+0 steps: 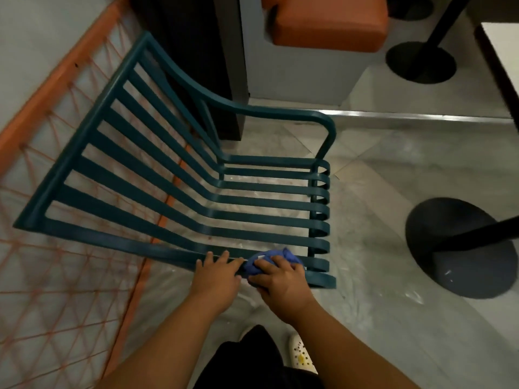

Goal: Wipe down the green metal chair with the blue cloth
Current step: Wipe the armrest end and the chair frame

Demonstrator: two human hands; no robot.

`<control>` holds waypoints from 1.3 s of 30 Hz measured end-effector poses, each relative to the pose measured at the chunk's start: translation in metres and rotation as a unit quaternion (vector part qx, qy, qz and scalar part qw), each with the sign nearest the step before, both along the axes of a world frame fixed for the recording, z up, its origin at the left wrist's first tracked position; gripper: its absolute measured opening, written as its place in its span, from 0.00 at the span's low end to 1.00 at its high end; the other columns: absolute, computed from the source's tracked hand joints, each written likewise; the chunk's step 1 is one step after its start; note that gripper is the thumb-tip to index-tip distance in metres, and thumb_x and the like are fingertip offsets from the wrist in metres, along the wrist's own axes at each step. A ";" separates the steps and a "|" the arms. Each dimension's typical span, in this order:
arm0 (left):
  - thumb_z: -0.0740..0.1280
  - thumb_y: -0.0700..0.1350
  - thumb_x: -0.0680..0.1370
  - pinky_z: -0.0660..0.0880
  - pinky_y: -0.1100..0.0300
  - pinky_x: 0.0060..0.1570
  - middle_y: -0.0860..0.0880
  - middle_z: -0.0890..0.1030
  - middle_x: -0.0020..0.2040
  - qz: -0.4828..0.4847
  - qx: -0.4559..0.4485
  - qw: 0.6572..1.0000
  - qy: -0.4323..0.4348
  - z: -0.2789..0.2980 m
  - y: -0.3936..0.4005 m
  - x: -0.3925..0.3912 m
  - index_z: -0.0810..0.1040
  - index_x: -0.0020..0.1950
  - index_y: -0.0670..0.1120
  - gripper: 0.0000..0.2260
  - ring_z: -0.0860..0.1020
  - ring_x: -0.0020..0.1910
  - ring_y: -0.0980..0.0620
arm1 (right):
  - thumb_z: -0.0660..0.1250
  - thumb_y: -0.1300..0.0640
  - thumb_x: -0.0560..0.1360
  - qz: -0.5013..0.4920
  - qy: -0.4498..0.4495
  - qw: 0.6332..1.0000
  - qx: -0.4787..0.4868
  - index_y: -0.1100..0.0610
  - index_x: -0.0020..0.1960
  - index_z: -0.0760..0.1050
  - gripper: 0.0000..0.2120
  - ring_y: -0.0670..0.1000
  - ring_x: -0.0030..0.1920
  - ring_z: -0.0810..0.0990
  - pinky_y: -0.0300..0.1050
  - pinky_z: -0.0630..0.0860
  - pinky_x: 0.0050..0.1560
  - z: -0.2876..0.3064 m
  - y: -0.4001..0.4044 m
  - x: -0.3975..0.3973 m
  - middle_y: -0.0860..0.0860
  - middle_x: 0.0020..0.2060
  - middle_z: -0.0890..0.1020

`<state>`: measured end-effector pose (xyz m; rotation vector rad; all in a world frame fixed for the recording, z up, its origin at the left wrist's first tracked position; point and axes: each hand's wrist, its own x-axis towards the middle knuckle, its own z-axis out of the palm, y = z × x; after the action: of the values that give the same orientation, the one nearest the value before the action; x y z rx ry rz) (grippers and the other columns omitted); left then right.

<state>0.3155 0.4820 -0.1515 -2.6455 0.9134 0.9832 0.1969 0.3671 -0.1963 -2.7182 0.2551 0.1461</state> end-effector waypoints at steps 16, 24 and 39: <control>0.56 0.53 0.81 0.66 0.59 0.64 0.54 0.66 0.72 -0.076 -0.126 0.989 -0.018 -0.008 -0.073 -0.081 0.69 0.71 0.54 0.18 0.61 0.70 0.54 | 0.58 0.53 0.81 -0.478 0.058 0.727 0.489 0.51 0.55 0.79 0.11 0.51 0.34 0.77 0.42 0.74 0.34 -0.045 -0.105 -0.088 0.55 0.39 0.82; 0.59 0.54 0.79 0.60 0.48 0.70 0.51 0.45 0.79 -0.098 0.017 0.995 0.030 0.006 -0.082 -0.086 0.57 0.75 0.57 0.25 0.48 0.76 0.46 | 0.67 0.52 0.76 -0.413 0.088 0.781 0.461 0.50 0.59 0.77 0.12 0.48 0.44 0.80 0.40 0.78 0.42 -0.003 -0.109 -0.095 0.50 0.46 0.81; 0.62 0.54 0.79 0.61 0.57 0.69 0.54 0.60 0.76 0.044 -0.211 0.976 0.032 0.099 -0.115 -0.095 0.64 0.73 0.56 0.22 0.61 0.73 0.53 | 0.76 0.56 0.62 -0.426 -0.002 0.555 0.714 0.54 0.55 0.68 0.26 0.56 0.49 0.80 0.51 0.77 0.46 0.111 -0.109 -0.108 0.58 0.51 0.80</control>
<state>0.2205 0.3670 -0.0521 -3.0410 1.1392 0.9905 0.0888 0.2585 -0.0850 -0.7575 0.9077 0.0129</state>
